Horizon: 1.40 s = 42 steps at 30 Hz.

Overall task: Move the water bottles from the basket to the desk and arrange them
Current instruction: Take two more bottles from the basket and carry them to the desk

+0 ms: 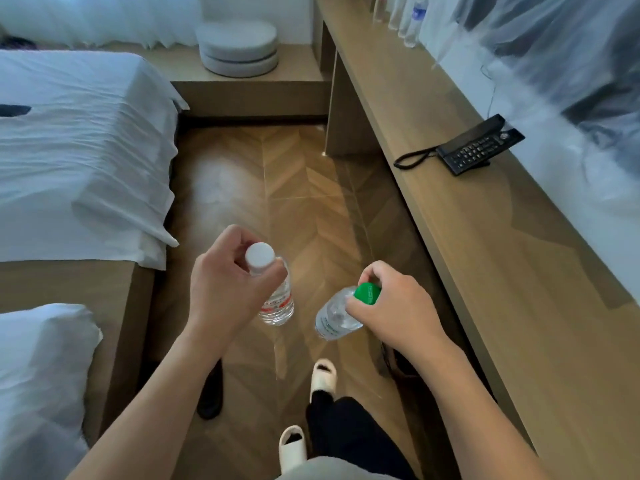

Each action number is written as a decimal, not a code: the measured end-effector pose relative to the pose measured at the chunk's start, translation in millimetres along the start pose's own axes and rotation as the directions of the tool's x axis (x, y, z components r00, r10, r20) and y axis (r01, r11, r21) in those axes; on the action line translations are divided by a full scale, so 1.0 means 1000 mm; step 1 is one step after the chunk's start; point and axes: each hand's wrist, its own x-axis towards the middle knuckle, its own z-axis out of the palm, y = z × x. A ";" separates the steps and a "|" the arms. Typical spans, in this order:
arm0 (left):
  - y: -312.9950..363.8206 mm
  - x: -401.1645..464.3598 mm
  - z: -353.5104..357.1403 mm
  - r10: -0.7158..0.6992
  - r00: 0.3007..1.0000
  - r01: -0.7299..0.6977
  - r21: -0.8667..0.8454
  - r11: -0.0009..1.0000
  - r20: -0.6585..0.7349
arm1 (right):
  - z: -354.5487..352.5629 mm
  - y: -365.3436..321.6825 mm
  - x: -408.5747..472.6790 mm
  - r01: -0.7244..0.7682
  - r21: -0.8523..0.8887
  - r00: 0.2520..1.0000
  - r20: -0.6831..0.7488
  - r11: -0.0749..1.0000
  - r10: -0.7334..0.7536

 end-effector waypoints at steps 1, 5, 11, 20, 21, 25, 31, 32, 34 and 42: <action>-0.002 0.020 0.004 -0.013 1.000 0.013 -0.017 1.000 -0.006 | 0.000 -0.005 0.022 0.001 0.002 1.000 0.014 1.000 -0.001; -0.012 0.102 0.026 -0.030 0.999 0.029 -0.072 0.997 -0.018 | -0.005 -0.022 0.118 0.038 0.007 0.998 0.052 0.999 -0.038; 0.001 0.231 0.049 0.005 0.999 -0.008 -0.090 0.996 -0.041 | -0.034 -0.051 0.251 0.131 0.002 0.991 0.025 0.991 -0.131; -0.016 0.429 0.081 0.041 0.996 -0.047 -0.072 0.996 -0.083 | -0.048 -0.093 0.431 0.114 0.030 0.992 -0.049 0.993 -0.112; -0.021 0.451 0.086 0.057 0.996 -0.062 -0.068 0.996 -0.072 | -0.048 -0.098 0.453 0.107 0.035 0.993 -0.056 0.994 -0.105; -0.038 0.539 0.097 0.125 0.992 -0.123 -0.065 0.990 0.015 | -0.045 -0.127 0.535 0.067 0.030 0.995 -0.077 0.997 -0.065; -0.043 0.677 0.103 0.201 0.974 -0.193 -0.079 0.978 0.107 | -0.060 -0.173 0.643 0.007 0.052 0.989 -0.146 0.999 0.001; -0.044 0.698 0.107 0.211 0.971 -0.204 -0.076 0.976 0.115 | -0.062 -0.177 0.659 0.001 0.057 0.989 -0.150 0.998 0.008; -0.043 0.737 0.116 0.215 0.969 -0.208 -0.066 0.976 0.125 | -0.066 -0.183 0.690 -0.016 0.072 0.988 -0.154 0.997 0.027; -0.054 0.886 0.177 0.189 0.966 -0.175 -0.095 0.980 0.176 | -0.083 -0.192 0.849 -0.053 0.055 0.986 -0.153 0.997 0.061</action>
